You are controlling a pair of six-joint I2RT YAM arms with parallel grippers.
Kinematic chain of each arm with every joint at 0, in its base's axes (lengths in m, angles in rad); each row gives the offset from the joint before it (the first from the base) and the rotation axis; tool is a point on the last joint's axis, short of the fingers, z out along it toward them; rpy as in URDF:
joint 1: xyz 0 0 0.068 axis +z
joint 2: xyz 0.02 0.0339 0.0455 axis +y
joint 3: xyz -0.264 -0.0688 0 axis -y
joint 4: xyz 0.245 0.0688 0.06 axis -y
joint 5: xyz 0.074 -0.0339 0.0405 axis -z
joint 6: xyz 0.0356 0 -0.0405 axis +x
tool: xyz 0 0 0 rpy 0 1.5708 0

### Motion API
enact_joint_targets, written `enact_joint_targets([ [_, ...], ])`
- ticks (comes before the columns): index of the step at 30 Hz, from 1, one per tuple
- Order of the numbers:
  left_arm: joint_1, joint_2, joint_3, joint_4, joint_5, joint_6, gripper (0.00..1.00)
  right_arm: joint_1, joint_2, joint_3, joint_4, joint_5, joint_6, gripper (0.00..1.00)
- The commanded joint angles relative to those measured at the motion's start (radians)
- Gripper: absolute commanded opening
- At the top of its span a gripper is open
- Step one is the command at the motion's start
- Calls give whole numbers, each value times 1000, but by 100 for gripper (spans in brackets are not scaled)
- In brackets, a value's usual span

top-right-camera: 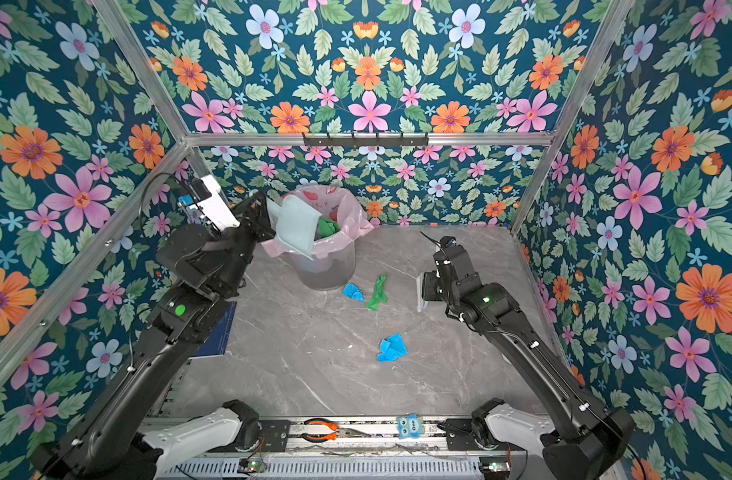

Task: Sweep away the paper scraps from the table
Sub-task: 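Tip the dustpan with the left gripper to pour scraps into the bin, then lower the empty dustpan with the left gripper beside the remaining scraps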

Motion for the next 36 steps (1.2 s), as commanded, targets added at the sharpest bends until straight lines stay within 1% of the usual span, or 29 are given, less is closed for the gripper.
enact_joint_targets([
  [1, -6, -83, -126, -8, 123, -145, 0, 0, 21, 4, 40, -19, -34, 0],
  [5, -14, -198, -384, 103, 145, -247, 0, -1, 70, 31, 35, -43, -52, 0],
  [8, -14, -244, -558, 223, 163, -310, 0, 0, 90, 37, 10, -58, -47, 0],
  [12, -14, -264, -717, 341, 168, -362, 0, 1, 55, -12, 12, -155, -64, 0],
  [15, -14, -286, -835, 432, 137, -395, 0, 1, 43, -35, -47, -196, -58, 0],
  [17, -14, -297, -922, 506, 110, -422, 0, 3, 27, -72, -74, -188, -56, 0],
  [19, -14, -290, -995, 584, 106, -446, 0, 6, 10, -107, -103, -164, -56, 0],
  [23, -14, -210, -1114, 756, 118, -483, 0, 16, -18, -163, -139, -117, -26, 0],
  [27, -14, -80, -1204, 969, 152, -485, 0, 60, -12, -209, -136, -62, 53, 0],
  [30, -15, 14, -1235, 1086, 171, -477, 0, 136, 18, -222, -136, 38, 131, 0],
  [33, -15, 103, -1271, 1216, 169, -477, 0, 170, 54, -241, -130, 102, 243, 0],
  [36, -17, 178, -1302, 1304, 157, -480, 0, 193, 80, -260, -85, 129, 309, 0],
])
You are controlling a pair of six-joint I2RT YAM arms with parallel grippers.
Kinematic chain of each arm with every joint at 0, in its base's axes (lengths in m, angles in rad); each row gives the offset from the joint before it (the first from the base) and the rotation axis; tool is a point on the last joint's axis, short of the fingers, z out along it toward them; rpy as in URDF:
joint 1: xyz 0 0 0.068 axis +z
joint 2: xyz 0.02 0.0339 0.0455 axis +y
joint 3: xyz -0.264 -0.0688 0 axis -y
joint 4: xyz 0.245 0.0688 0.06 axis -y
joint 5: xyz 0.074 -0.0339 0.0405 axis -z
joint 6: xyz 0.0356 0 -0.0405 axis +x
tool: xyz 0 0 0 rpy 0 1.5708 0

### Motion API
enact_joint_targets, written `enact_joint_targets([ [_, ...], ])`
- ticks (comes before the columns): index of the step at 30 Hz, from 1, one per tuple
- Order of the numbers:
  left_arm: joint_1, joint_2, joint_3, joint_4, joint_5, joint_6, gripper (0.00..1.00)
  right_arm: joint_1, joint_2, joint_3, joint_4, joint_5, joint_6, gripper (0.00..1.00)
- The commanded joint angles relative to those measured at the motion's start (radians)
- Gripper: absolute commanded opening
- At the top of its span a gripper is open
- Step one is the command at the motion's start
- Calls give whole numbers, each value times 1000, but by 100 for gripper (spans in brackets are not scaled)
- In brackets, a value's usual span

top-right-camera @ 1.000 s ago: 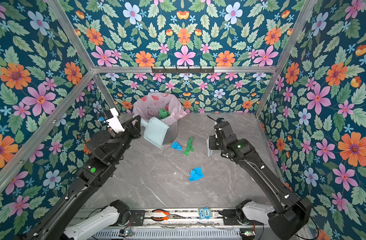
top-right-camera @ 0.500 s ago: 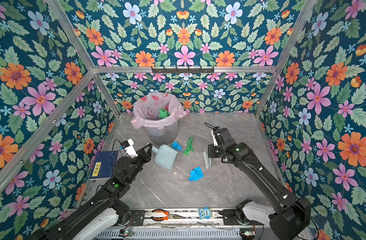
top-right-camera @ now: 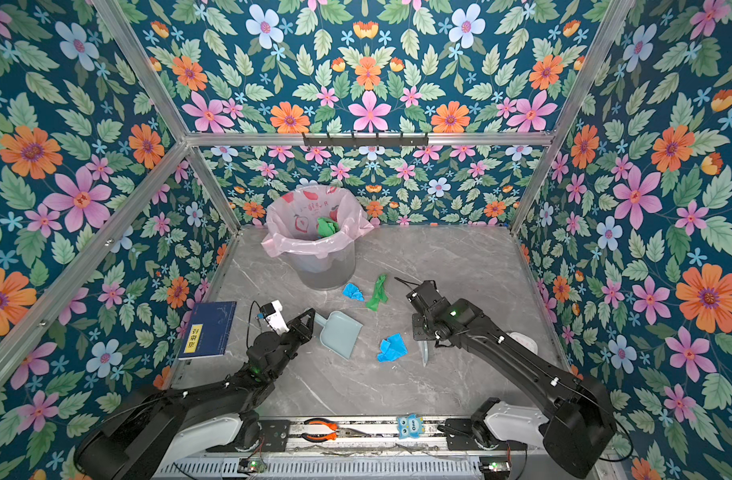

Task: Sweep away the paper scraps from the table
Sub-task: 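Lower the empty dustpan with the left gripper beside the remaining scraps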

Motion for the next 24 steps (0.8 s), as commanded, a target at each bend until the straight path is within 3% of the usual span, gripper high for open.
enact_joint_targets([
  [1, -3, 67, -31, 238, -8, -2, 0, 19, 27, -18, 43, 50, 128, 0],
  [13, -6, 369, -52, 604, -18, -41, 0, 162, 250, 148, 159, 48, 231, 0],
  [24, -28, 477, -35, 614, -65, -49, 0, 201, 322, 247, 224, 54, 313, 0],
])
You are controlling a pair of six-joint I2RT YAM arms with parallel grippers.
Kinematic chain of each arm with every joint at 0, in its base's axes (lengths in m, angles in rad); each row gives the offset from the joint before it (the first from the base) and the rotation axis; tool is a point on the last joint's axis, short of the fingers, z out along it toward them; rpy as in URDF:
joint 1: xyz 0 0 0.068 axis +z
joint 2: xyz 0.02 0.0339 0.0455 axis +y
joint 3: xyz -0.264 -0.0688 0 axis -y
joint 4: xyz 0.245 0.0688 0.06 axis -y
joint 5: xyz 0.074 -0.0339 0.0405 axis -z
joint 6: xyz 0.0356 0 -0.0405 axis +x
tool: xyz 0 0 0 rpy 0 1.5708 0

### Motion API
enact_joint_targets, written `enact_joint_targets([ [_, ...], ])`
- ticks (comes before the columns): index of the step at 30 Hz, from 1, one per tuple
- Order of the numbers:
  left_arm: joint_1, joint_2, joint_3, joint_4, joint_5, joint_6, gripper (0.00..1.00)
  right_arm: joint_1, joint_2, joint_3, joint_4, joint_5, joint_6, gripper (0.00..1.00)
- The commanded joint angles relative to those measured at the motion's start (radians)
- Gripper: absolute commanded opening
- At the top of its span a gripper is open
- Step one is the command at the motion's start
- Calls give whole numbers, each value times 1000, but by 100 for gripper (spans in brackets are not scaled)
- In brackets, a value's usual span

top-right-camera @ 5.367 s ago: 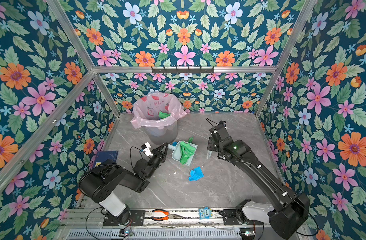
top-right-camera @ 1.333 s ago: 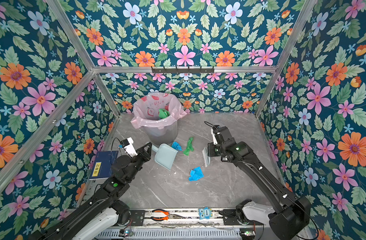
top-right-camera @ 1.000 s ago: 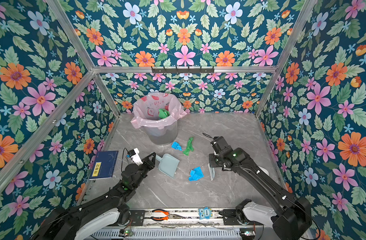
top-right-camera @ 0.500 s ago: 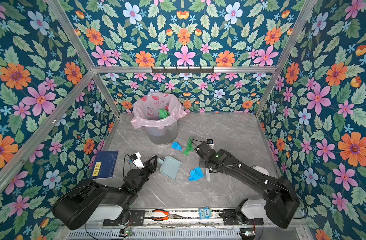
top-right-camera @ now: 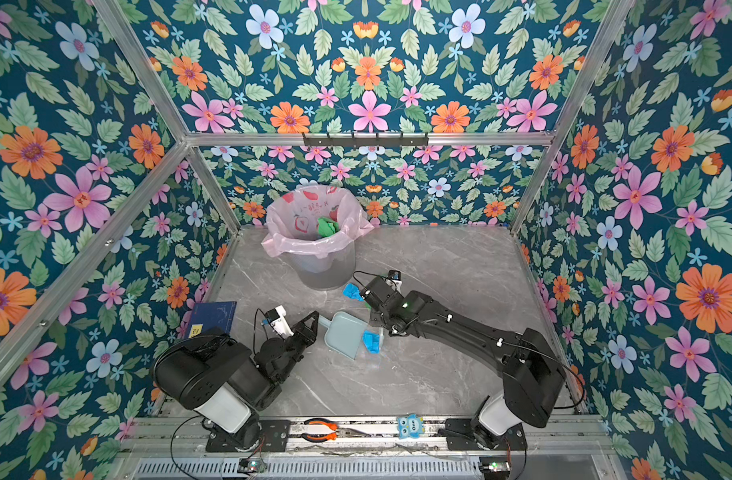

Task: Sweep away the paper scraps from the table
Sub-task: 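Lower the empty dustpan with the left gripper beside the remaining scraps, then move the brush in the right gripper beyond the scraps near the bin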

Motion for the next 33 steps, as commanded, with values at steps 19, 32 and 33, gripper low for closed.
enact_joint_targets([
  [19, 0, 128, 47, 67, -67, -53, 0, 51, 72, 157, 74, -33, -18, 0],
  [32, 23, 168, 57, 69, -69, -84, 0, -22, -41, 147, 134, -79, -233, 0],
  [33, 25, 168, 56, 68, -72, -87, 0, -53, -54, 146, 126, -91, -275, 0],
])
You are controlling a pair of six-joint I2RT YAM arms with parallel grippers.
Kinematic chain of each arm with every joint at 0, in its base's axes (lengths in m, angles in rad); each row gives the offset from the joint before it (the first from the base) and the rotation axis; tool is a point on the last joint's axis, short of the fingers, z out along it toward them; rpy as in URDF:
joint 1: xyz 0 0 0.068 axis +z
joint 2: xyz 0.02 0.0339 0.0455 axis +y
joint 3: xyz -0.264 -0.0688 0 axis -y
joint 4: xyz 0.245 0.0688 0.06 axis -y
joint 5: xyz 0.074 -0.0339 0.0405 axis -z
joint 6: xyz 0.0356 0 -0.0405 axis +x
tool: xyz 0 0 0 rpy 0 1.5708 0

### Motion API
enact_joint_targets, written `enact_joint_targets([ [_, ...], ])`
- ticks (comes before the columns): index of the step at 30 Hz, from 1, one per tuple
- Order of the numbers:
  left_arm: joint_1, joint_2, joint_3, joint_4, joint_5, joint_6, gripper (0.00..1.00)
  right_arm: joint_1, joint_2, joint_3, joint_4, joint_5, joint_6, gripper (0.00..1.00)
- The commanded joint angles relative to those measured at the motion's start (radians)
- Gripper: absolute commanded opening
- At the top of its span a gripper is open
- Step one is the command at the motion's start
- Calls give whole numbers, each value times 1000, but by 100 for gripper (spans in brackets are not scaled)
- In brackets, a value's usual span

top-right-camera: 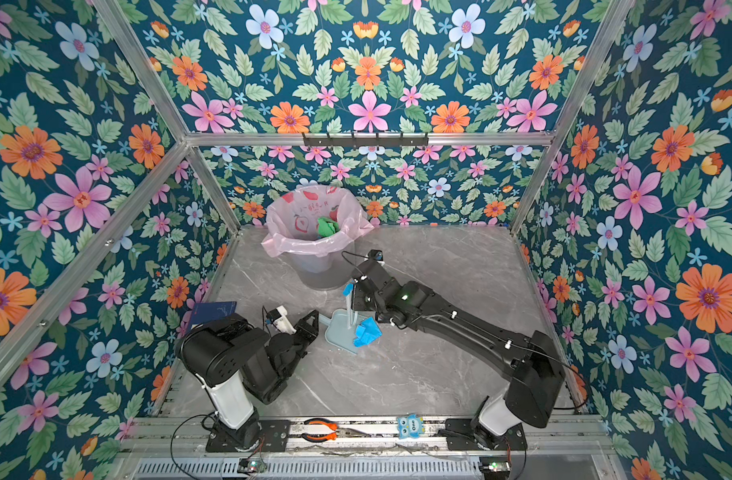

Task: Sweep away the paper scraps from the table
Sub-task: 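Move the brush in the right gripper beyond the scraps near the bin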

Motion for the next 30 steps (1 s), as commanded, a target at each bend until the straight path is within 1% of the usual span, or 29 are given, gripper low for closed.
enact_joint_targets([
  [1, 5, 2, -7, 34, -16, -4, 0, -77, -27, 6, -25, -6, -144, 0],
  [4, 7, 3, -8, 32, -16, -1, 0, -175, -23, 34, -128, 10, -176, 0],
  [6, 7, 7, -8, 32, -18, -2, 0, -212, -38, -3, -114, 15, -213, 0],
  [8, 9, 10, -13, 32, -35, -8, 0, -227, -28, -13, -86, 39, -308, 0],
  [9, 9, 11, -20, 32, -54, -19, 0, -229, 3, 8, -88, 63, -374, 0],
  [10, 11, 11, -29, 32, -69, -25, 0, -231, 39, 41, -107, 102, -415, 0],
  [11, 14, 11, -33, 32, -75, -24, 0, -238, 66, 59, -110, 108, -447, 0],
  [12, 15, 12, -37, 32, -86, -26, 0, -250, 86, 63, -79, 100, -479, 0],
  [15, 18, 17, -31, 32, -62, -18, 0, -290, 141, 72, 16, 57, -556, 0],
  [17, 19, 23, -24, 32, -51, -17, 0, -313, 201, 112, 33, 38, -603, 0],
  [19, 19, 29, -24, 31, -62, -29, 0, -328, 246, 159, 44, 12, -679, 0],
  [22, 19, 40, -22, 31, -70, -40, 0, -330, 300, 172, 128, -44, -816, 0],
  [25, 19, 47, -14, 32, -62, -39, 0, -332, 371, 210, 136, -93, -914, 0],
  [27, 19, 47, -11, 31, -57, -39, 0, -330, 404, 209, 158, -105, -989, 0],
  [30, 19, 45, -9, 31, -48, -37, 0, -328, 414, 191, 189, -100, -1040, 0],
])
